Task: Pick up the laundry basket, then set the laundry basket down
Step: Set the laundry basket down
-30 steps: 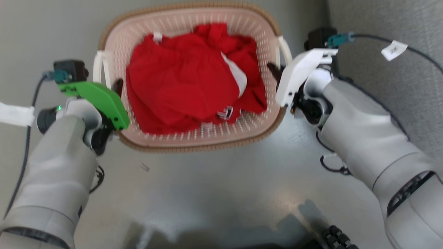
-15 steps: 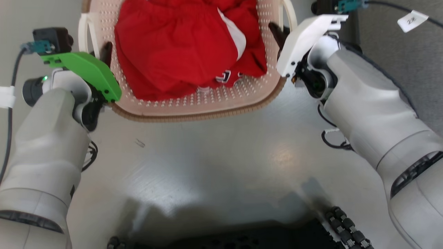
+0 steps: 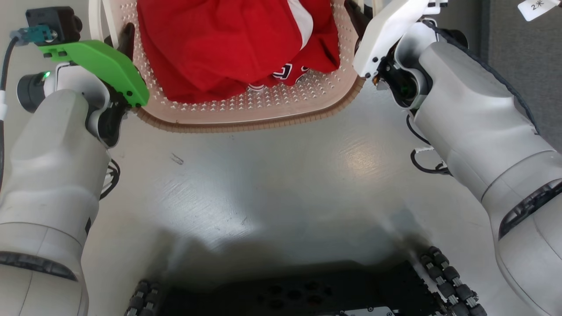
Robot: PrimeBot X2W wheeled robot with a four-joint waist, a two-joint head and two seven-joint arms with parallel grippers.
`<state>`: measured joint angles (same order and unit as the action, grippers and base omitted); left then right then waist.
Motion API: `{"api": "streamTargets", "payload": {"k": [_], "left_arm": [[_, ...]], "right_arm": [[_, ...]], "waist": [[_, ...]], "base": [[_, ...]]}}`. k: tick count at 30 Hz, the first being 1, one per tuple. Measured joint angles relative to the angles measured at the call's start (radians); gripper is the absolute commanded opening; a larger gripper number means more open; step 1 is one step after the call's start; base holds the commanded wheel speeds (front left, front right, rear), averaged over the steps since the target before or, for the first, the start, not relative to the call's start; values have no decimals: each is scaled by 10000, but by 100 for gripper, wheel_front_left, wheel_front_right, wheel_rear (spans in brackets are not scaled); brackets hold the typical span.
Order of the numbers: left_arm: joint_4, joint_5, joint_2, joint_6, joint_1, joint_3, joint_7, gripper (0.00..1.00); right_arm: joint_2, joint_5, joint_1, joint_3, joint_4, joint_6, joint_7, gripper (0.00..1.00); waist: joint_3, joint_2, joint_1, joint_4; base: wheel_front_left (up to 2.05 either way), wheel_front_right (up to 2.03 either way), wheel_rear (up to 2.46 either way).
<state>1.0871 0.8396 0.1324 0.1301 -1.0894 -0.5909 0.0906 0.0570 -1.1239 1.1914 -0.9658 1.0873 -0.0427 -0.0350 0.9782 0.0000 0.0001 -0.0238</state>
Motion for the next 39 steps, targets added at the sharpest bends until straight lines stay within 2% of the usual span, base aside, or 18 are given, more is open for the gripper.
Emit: {"api": "streamTargets", "payload": {"k": [33, 34, 36, 37, 38, 39], "left_arm": [[514, -86, -132, 15, -444, -109, 702, 0], [531, -86, -130, 13, -471, -119, 704, 0], [560, -86, -130, 15, -524, -140, 779, 0], [566, -86, -130, 15, -546, -148, 786, 0], [577, -88, -130, 15, -562, -155, 788, 4], [608, -88, -130, 15, -576, -161, 788, 47]], "right_arm": [[-19, -36, 307, -203, 121, 12, -713, 0], [-19, -36, 317, -203, 121, 15, -725, 2], [-19, -54, 349, -215, 121, 17, -744, 17], [-19, -84, 358, -215, 119, 19, -750, 29], [-21, -132, 372, -217, 117, 19, -777, 39], [-29, -140, 388, -219, 115, 17, -803, 48]], "waist": [[610, 0, -1, 148], [621, 0, -2, 147], [645, 0, -2, 144], [657, 0, -2, 143], [669, 0, -2, 142], [680, 0, -2, 141]], "base": [[0, 0, 0], [0, 0, 0], [0, 0, 0], [0, 0, 0], [0, 0, 0], [0, 0, 0]]}}
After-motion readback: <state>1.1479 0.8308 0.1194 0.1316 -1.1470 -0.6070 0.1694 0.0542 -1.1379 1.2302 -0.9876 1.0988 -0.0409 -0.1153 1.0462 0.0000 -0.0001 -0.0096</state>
